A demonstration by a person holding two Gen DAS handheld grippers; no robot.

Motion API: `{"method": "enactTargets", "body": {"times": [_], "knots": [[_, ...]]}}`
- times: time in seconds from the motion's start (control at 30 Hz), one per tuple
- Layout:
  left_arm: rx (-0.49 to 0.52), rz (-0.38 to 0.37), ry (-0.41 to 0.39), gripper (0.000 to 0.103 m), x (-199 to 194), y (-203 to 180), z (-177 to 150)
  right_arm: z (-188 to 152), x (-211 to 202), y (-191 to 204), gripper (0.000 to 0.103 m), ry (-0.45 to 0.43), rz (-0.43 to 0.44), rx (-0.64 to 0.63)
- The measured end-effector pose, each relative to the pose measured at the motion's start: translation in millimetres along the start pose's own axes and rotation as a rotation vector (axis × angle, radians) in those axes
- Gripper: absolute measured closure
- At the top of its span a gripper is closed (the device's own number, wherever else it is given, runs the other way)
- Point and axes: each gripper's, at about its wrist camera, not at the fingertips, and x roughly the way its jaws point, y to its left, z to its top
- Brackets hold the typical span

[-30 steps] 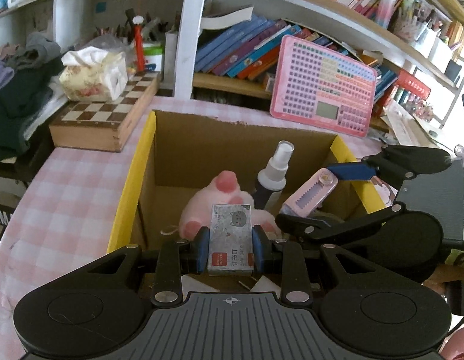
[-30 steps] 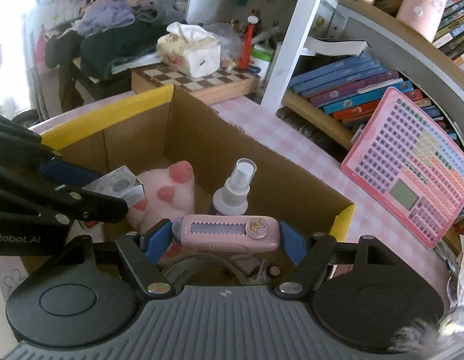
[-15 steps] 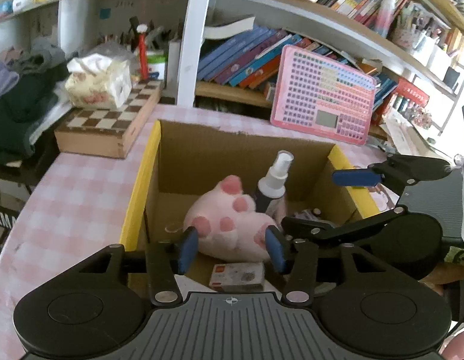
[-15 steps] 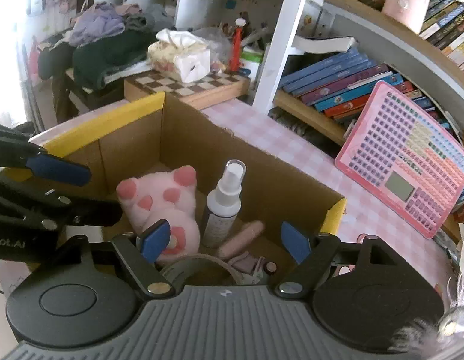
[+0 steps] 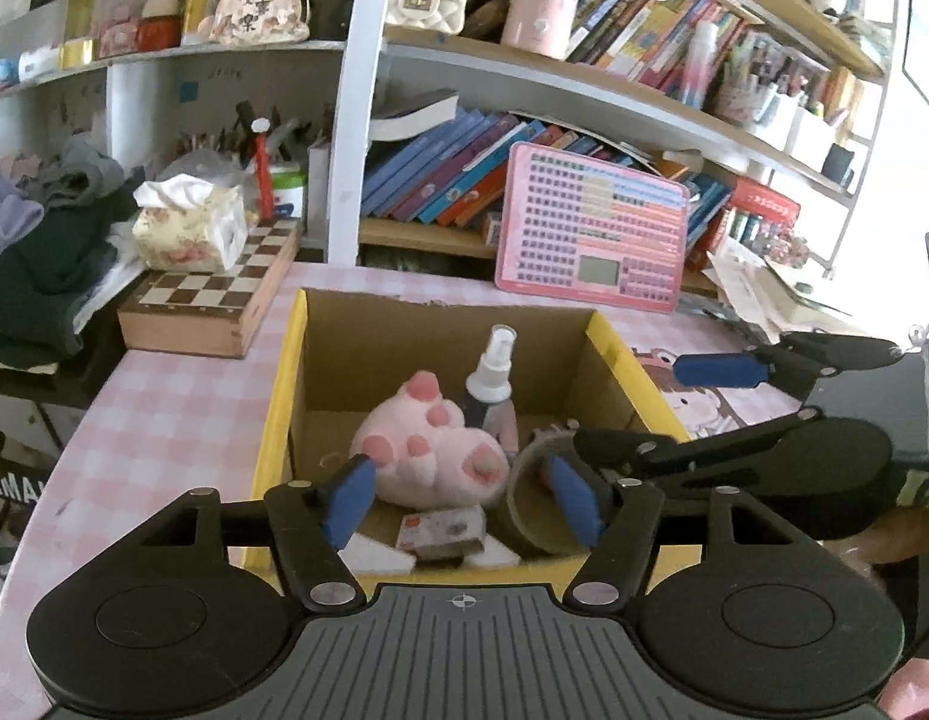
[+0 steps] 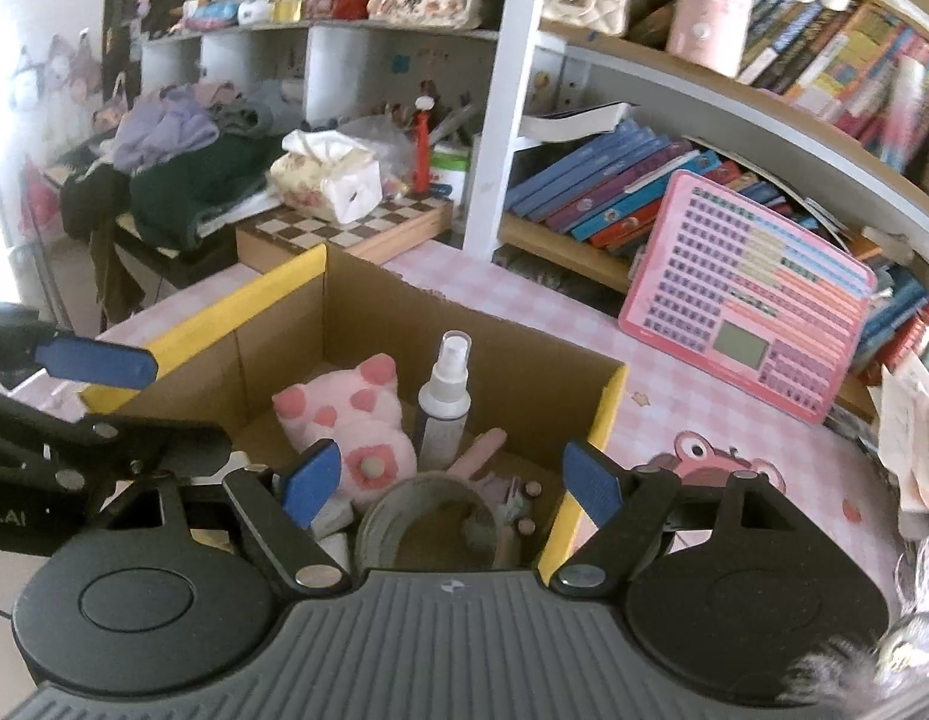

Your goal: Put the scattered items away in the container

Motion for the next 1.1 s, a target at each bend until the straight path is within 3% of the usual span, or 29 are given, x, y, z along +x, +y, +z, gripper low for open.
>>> {"method": "enactTargets", "body": {"times": [0.3, 0.57, 0.87, 1.1], "knots": [[-0.009, 0.021, -0.026, 0.025, -39.5, -4.3, -27.9, -24.4, -50.4, 16.2, 0.022, -0.042, -0.063, 0.088], [0.021, 0.045, -0.034, 0.017, -74.3, -15.0, -59.5, -66.5, -94.6, 39.9, 0.020, -0.036, -0.112, 0.162], [0.031, 0.055, 0.040, 0.016, -83.9, -24.6, -102.5, -117.2, -124.0, 63.1, 0.017, 0.020, -0.165, 0.225], [0.040, 0.049, 0.103, 0.016, -87.6, -33.4, -117.0, -144.0, -134.1, 69.1, 0.016, 0.090, -0.175, 0.266]]}}
